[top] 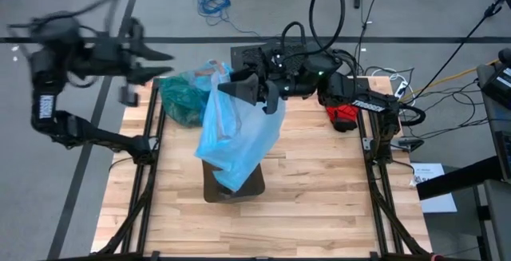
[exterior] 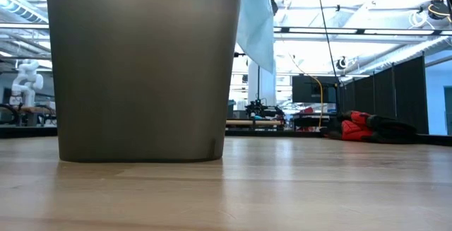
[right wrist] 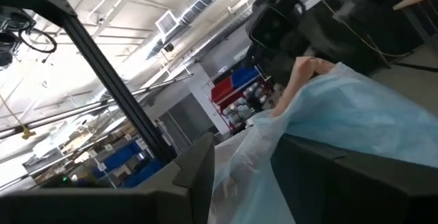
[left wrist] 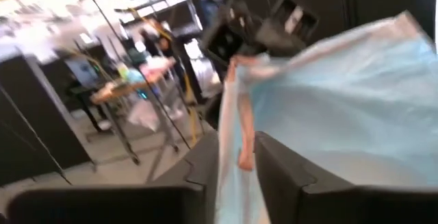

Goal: Place trash/remove bag and relplace
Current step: Insert the new blue trash bag into the trash bin

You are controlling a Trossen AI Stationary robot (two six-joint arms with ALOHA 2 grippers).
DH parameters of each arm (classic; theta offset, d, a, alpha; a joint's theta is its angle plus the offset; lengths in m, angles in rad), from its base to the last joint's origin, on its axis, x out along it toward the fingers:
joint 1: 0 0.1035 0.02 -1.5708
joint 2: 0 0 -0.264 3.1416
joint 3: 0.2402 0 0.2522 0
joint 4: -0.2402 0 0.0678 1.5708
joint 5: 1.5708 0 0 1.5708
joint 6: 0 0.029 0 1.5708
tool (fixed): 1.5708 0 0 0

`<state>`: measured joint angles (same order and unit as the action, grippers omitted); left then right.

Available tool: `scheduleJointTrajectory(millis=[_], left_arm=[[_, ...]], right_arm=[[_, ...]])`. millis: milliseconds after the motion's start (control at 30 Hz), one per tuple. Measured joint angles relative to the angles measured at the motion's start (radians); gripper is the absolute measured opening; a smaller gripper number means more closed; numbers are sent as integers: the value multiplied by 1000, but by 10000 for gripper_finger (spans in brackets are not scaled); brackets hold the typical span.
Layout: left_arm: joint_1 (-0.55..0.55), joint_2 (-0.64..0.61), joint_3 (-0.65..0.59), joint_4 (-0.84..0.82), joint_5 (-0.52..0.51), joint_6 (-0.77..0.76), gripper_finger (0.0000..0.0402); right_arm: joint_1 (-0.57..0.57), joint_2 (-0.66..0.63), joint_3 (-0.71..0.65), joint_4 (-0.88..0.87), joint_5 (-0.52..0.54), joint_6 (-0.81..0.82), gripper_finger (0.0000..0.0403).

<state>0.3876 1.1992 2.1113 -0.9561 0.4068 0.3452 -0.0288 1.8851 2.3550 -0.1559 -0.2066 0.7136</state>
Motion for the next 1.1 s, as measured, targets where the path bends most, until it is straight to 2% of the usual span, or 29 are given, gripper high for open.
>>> scheduleJointTrajectory(millis=[267, 467, 600, 767, 800, 1100], left_arm=[[-68, 88, -3, 27, -23, 7, 177], [-109, 105, -2, 27, -94, 19, 193], [-133, 105, -2, 29, -195, 6, 155], [-153, 91, -2, 29, -232, 2, 29], [-157, 87, -2, 28, -231, 2, 15], [-200, -25, -1, -1, -176, -15, 2]], right_arm=[[0, 0, 0, 7, 20, 0, 130], [0, 0, 0, 10, 24, 0, 130], [-3, 0, 0, 10, 24, 0, 130], [-5, 0, 0, 10, 24, 0, 130], [-5, 0, 0, 10, 24, 0, 130], [-5, 0, 1, -22, 14, 5, 130]])
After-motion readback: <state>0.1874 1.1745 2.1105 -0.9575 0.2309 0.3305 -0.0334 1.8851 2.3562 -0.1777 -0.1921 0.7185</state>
